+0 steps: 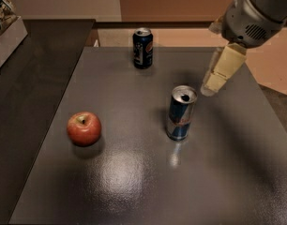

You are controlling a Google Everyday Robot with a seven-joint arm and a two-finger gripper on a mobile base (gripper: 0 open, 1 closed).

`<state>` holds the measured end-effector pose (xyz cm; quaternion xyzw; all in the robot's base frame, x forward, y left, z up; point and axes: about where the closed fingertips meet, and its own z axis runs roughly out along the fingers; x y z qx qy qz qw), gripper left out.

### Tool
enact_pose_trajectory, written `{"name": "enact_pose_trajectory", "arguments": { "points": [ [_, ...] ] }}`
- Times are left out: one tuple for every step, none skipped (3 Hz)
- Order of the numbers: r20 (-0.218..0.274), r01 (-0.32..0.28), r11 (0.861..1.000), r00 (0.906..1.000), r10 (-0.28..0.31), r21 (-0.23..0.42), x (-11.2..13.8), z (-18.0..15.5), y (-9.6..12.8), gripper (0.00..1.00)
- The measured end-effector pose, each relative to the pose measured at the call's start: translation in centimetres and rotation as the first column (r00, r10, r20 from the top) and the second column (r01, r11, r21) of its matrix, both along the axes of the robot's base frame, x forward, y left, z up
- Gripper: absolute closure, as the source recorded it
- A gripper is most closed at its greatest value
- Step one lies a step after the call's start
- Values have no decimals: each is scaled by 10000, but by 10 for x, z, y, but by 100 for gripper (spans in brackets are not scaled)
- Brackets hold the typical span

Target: Move pepsi can near apple

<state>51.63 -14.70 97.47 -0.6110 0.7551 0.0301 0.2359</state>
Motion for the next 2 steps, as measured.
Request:
{"name": "enact_pose_trajectory", "arguments": {
  "points": [
    [346,181,9964,9992,-211,826,46,4,27,0],
    [600,444,9884,9968,-536,1454,83,9,48,0]
  ]
}}
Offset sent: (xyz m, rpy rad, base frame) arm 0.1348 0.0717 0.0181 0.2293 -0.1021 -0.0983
